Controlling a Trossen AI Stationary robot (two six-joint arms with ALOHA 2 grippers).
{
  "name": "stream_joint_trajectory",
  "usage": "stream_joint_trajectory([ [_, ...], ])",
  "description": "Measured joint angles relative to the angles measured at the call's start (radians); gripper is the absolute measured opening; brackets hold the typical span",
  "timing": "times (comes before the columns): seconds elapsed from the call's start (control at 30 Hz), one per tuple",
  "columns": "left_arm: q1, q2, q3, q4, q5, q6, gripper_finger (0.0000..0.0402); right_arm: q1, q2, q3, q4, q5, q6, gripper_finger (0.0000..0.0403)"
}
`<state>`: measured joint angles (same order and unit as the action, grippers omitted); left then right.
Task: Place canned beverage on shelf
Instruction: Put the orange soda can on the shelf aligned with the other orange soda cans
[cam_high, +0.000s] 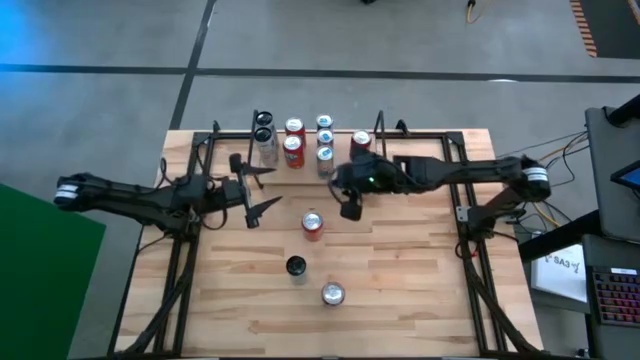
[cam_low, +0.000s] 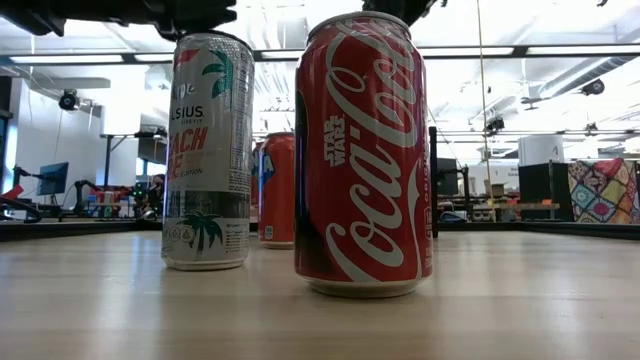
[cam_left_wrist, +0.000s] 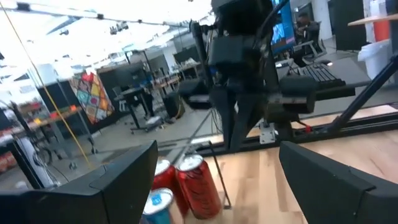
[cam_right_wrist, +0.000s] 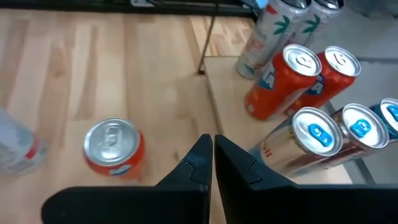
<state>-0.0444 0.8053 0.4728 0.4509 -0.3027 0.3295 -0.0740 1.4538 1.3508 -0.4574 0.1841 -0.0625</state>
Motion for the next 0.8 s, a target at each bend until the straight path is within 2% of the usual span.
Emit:
stream_joint_trajectory([
  [0.13,0.0,0.045,0.0,0.009,0.005,-0.047,0.0322,0.027,-0.062,-0.079,0.049,0.001,0.001,0.0009],
  [0.33,0.0,0.107,0.0,0.048,0.084,-0.11,0.0322,0.062,-0.138,-0.189,0.117,0.001,0.023,0.0009],
  [0.6,-0.02,0.18,0.0,0.053,0.087,-0.193,0.0322,0.084,-0.21,-0.313,0.197,-0.001,0.044,0.0009],
  [0.8,-0.04,0.254,0.014,0.064,0.087,-0.19,0.0322,0.085,-0.237,-0.374,0.298,0.0,0.044,0.0009],
])
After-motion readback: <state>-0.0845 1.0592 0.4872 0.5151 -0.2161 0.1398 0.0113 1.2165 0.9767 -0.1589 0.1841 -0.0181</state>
